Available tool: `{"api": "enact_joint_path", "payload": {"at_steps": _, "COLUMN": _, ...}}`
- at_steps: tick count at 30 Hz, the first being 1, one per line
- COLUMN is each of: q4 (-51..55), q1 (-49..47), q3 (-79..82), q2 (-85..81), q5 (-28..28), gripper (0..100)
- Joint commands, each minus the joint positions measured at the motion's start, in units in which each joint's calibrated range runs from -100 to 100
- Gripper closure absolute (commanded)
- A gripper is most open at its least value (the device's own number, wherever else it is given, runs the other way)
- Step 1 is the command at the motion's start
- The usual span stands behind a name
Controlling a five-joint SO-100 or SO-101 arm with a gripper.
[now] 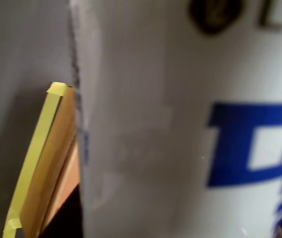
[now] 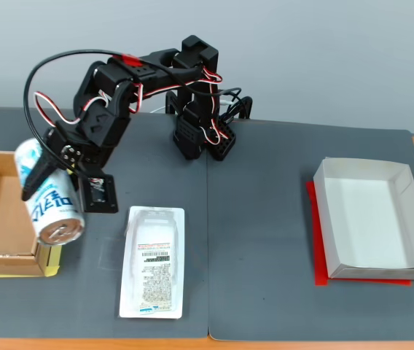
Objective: Pick the can and put it in the brown box
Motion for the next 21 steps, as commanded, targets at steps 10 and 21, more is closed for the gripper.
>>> {"api": "enact_joint_path", "payload": {"at_steps": 10, "q4": -14.9, "q1": 9.2, "q3": -3.4, "q2": 10.3, "q5": 0.5, "gripper": 92}}
{"api": "enact_joint_path", "payload": {"at_steps": 21, "q4": -20.5, "q1": 14.6, "q3": -3.4, "q2": 17.6, "q5": 0.5, "gripper": 92}}
